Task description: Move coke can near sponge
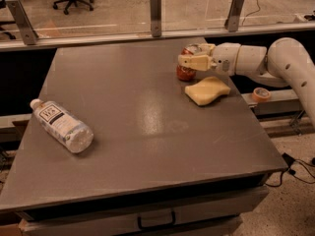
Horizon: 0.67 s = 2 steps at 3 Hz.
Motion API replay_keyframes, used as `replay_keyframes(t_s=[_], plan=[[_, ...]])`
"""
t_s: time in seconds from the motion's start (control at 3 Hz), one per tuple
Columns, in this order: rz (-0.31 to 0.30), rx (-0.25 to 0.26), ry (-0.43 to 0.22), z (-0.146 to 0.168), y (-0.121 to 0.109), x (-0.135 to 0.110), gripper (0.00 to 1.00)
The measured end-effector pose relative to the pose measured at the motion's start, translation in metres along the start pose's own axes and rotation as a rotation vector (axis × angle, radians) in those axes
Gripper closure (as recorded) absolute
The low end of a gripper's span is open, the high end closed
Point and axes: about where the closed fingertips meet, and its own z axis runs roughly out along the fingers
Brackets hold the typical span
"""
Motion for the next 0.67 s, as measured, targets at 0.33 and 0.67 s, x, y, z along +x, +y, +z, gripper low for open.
replay_keyframes(t_s=[0.33, 0.67], plan=[[0.000, 0.000, 0.000, 0.000, 0.000, -0.002, 0.13], [-0.016, 0.017, 0.015, -0.024, -0.005, -0.005, 0.00]])
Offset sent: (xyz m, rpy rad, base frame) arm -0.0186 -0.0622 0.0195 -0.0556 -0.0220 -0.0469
